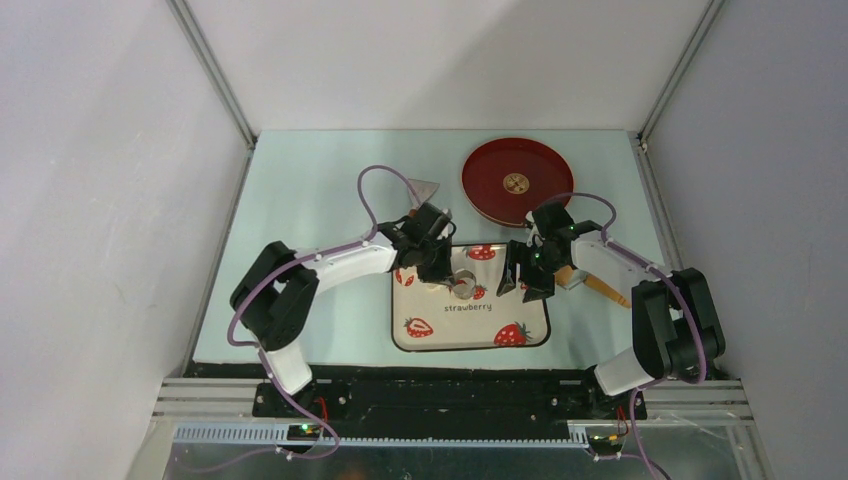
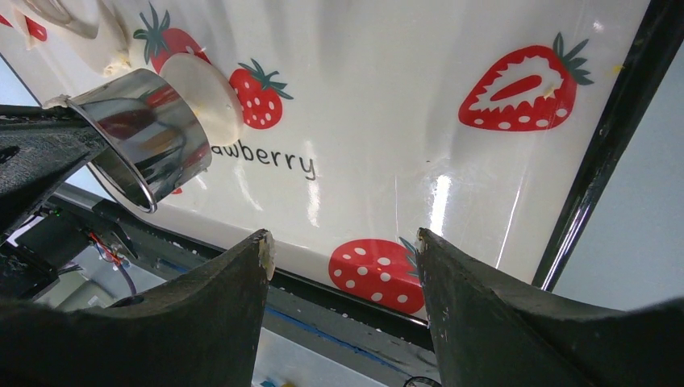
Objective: Roll out the dumpling wrappers from the dough
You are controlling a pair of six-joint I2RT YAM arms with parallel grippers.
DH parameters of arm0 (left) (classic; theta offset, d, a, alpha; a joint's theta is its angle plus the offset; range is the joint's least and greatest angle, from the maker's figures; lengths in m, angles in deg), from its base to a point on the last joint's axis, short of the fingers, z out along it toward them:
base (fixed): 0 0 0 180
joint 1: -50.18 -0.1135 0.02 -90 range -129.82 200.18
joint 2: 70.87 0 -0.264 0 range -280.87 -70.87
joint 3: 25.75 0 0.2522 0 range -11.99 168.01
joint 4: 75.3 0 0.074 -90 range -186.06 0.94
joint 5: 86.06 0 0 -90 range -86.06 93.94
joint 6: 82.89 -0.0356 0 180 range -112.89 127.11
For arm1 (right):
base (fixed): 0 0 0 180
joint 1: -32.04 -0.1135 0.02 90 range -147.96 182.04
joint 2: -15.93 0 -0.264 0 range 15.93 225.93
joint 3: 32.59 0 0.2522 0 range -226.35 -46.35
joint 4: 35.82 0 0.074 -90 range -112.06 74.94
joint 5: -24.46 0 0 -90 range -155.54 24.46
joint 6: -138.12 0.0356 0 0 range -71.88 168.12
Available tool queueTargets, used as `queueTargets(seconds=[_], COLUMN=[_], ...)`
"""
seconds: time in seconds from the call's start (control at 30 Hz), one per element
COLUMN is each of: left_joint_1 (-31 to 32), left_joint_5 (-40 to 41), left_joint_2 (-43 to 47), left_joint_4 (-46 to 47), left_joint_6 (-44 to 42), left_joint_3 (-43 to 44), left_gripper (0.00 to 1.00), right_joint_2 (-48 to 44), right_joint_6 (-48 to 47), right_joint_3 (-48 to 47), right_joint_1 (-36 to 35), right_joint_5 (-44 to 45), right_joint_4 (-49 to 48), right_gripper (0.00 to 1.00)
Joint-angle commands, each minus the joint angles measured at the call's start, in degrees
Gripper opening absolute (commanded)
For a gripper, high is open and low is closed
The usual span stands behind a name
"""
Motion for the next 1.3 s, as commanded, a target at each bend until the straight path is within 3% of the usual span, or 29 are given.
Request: queueTargets(seconds=[0.0,0.23,0.47,0.77,0.93,1.17,1.23,1.27], left_joint_1=[-0.51,-2.19,-10.73,-32.86,-43.33,-44.27,-44.27,-44.27], left_joint_5=[0.05,1.48,0.33,0.09,-1.24,1.28,2.39,2.75], left_joint_2=[3.45,6.31,12.87,22.73,22.65,17.41,16.5,15.96], left_joint_4=[0.65,0.04,-0.64,-7.28,-8.69,-9.27,-9.37,-9.58], left_joint_6=[-0.61,-1.99,-4.19,-12.82,-15.76,-15.9,-16.39,-16.57], left_joint_3=[1.73,0.62,-4.72,-15.01,-17.89,-16.99,-16.7,-16.52], left_gripper=[0.0,0.0,0.0,0.0,0.0,0.01,0.04,0.12], right_joint_2=[0.45,0.29,-1.44,-1.71,-2.32,-6.11,-7.17,-7.43], right_joint_6=[-0.66,-0.72,-0.64,-0.33,-0.26,-0.07,-0.37,-0.55], right_joint_3=[0.2,0.25,0.22,0.22,0.2,0.05,-0.3,-0.45], right_joint_1=[-0.26,-0.29,-0.37,-0.31,0.14,2.47,3.11,3.64], right_joint_5=[-0.46,-0.47,-1.03,-0.85,-1.66,-3.27,-3.31,-3.76], right_joint_4=[-0.65,-0.55,-0.72,-0.69,-0.77,-0.16,0.59,0.81], right_gripper=[0.7,0.7,0.79,0.85,0.89,0.92,0.92,0.92])
